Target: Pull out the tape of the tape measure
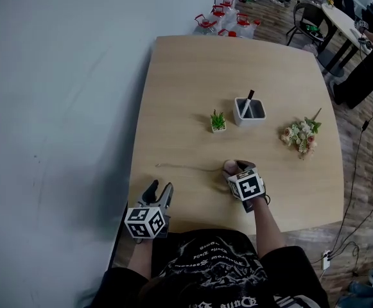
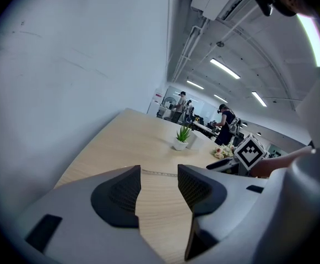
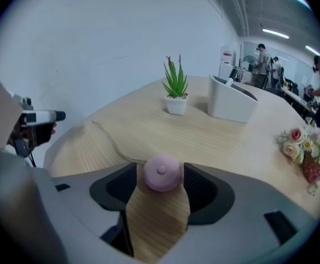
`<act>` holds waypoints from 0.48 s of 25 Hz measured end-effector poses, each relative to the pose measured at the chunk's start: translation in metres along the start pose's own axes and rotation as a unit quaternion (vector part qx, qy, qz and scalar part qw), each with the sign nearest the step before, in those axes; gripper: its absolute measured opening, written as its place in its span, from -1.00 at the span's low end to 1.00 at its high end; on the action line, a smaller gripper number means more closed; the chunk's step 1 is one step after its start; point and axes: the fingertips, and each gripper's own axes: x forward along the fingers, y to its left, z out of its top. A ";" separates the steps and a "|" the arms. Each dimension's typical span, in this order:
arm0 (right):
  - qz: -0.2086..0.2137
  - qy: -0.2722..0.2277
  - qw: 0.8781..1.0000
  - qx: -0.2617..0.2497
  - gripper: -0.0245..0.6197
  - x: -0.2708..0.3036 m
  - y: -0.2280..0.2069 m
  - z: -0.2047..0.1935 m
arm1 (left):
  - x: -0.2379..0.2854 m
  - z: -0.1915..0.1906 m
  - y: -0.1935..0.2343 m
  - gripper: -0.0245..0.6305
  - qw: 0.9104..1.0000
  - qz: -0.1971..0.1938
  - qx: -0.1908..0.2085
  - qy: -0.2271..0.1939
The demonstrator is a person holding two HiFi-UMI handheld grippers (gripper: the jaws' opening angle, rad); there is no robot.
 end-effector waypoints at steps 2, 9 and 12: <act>0.002 -0.030 0.999 0.018 -0.07 -0.011 0.002 0.013 | -0.001 0.004 -0.004 -0.26 1.000 -0.001 0.005 -0.006; -0.028 -0.132 0.991 0.008 -0.07 -0.070 0.007 0.053 | -0.012 0.036 -0.031 -0.26 0.997 -0.024 0.040 -0.056; -0.048 -0.176 0.983 0.008 -0.07 -0.100 0.010 0.064 | -0.019 0.053 -0.049 -0.26 0.993 -0.042 0.068 -0.084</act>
